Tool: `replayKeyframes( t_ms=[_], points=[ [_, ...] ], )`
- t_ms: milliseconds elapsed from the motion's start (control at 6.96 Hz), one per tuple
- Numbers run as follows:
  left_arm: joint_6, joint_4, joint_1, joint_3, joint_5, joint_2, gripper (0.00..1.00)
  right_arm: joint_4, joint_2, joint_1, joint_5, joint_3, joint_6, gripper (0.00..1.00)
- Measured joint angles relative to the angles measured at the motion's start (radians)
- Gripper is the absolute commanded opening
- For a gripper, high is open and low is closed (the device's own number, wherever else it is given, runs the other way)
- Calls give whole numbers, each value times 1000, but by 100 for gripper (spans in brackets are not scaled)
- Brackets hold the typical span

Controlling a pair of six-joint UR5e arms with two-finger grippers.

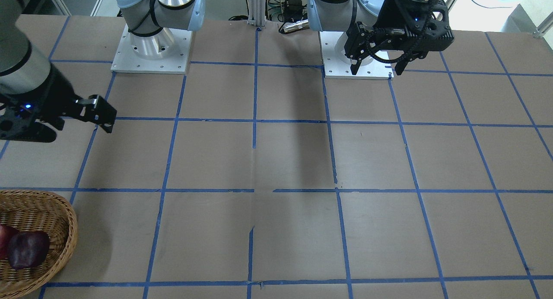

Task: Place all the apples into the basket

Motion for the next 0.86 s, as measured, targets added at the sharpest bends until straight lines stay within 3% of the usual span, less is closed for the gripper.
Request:
replayKeyframes(
  t_ms=[431, 862],
  points=[
    [1, -4, -3, -2, 1, 2, 100, 31, -111, 94, -1, 83, 139, 100],
    [-1, -3, -6, -2, 1, 2, 100, 62, -157, 85, 25, 130, 138, 100]
  ],
)
